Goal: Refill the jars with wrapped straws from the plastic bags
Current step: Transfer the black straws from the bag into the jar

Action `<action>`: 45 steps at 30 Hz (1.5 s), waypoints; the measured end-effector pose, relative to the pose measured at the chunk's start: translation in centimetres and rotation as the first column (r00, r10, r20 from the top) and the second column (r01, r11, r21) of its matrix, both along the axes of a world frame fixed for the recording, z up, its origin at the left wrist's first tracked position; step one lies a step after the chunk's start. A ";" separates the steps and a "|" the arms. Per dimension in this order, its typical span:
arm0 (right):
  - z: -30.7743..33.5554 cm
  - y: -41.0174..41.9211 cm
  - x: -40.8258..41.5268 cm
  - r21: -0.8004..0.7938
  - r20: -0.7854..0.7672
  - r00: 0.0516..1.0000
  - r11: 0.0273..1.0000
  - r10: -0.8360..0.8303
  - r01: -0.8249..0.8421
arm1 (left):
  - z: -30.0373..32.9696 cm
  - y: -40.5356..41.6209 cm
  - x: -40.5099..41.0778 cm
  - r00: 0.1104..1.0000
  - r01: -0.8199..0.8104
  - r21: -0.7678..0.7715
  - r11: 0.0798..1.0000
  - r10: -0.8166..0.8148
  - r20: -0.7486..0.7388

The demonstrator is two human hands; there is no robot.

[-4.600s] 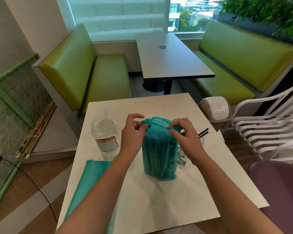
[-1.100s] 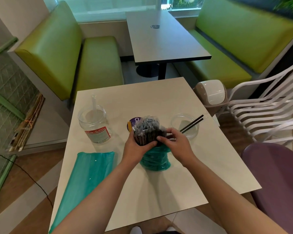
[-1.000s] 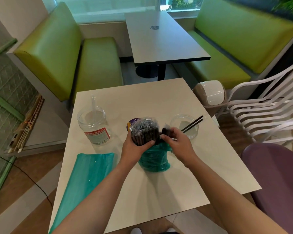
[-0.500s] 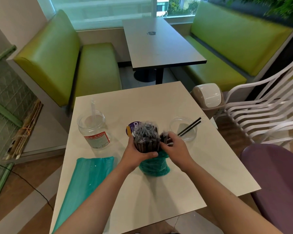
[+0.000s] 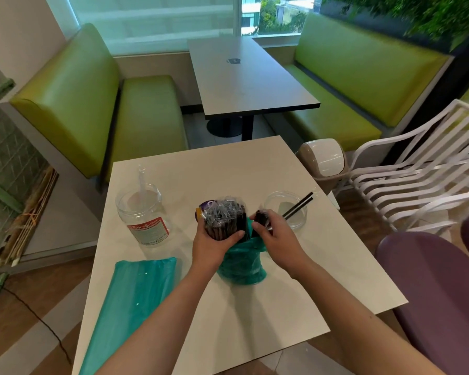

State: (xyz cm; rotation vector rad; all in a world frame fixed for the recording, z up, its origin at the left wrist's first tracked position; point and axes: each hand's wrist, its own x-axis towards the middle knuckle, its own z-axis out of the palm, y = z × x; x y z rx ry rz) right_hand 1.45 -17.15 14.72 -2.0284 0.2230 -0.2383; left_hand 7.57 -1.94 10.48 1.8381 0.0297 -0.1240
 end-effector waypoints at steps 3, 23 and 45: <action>0.8 -0.6 0.2 -0.090 -0.025 0.997 0.993 -0.075 0.072 | 0.7 -0.7 0.3 1.000 0.001 0.028 1.000 -0.002 0.030; 12.0 -5.0 1.0 0.205 0.436 0.775 0.889 -0.458 0.410 | 0.2 -2.6 1.8 0.998 -0.043 0.035 0.998 0.042 0.048; -0.1 -8.6 4.8 0.130 -0.275 0.738 0.737 -0.616 0.663 | 0.1 -2.1 1.9 1.000 -0.018 0.003 1.000 0.018 0.022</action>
